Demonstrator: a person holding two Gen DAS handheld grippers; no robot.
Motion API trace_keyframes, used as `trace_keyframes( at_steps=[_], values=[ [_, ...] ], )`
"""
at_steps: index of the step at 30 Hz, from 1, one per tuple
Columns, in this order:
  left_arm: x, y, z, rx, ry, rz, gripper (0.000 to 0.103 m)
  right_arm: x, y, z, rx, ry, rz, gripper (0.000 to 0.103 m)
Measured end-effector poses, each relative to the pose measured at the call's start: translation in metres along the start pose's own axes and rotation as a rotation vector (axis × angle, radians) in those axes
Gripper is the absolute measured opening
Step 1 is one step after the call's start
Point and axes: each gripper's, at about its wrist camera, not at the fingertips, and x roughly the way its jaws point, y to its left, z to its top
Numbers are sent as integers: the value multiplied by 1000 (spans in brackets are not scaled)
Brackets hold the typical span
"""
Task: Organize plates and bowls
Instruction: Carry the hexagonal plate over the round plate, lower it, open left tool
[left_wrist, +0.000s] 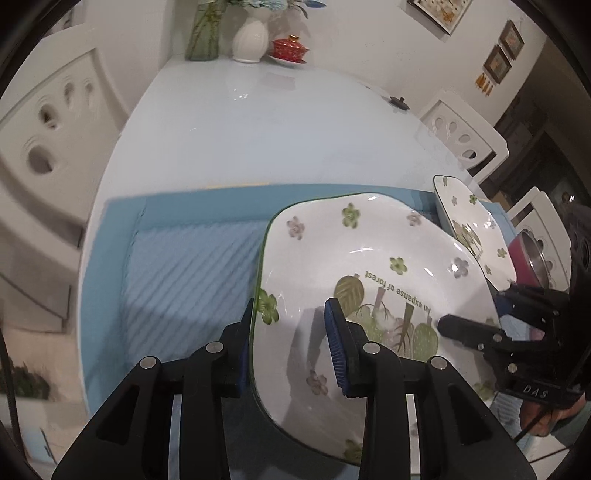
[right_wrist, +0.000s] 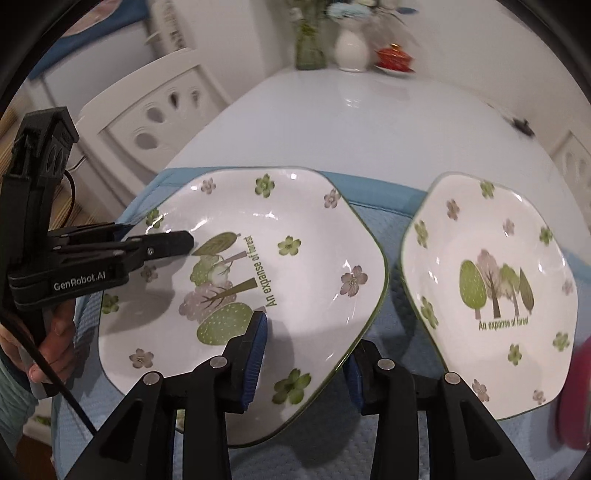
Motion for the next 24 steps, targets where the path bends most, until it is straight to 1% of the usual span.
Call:
trace_keyframes(
  at_steps=[5, 10, 18, 20, 24],
  values=[
    [-26, 0, -13, -27, -44, 11, 30, -12, 11, -3, -38, -12, 28, 37],
    [-54, -11, -18, -20, -93, 3, 30, -28, 18, -7, -44, -33, 53, 37],
    [-118, -52, -33, 31, -181, -13, 30, -100, 28, -23, -58, -107, 44, 37],
    [-135, -65, -42, 40, -200, -11, 30, -120, 32, -31, -55, -122, 47, 37],
    [-161, -88, -69, 45, -204, -15, 30, -157, 40, -58, -62, -140, 46, 37]
  ],
)
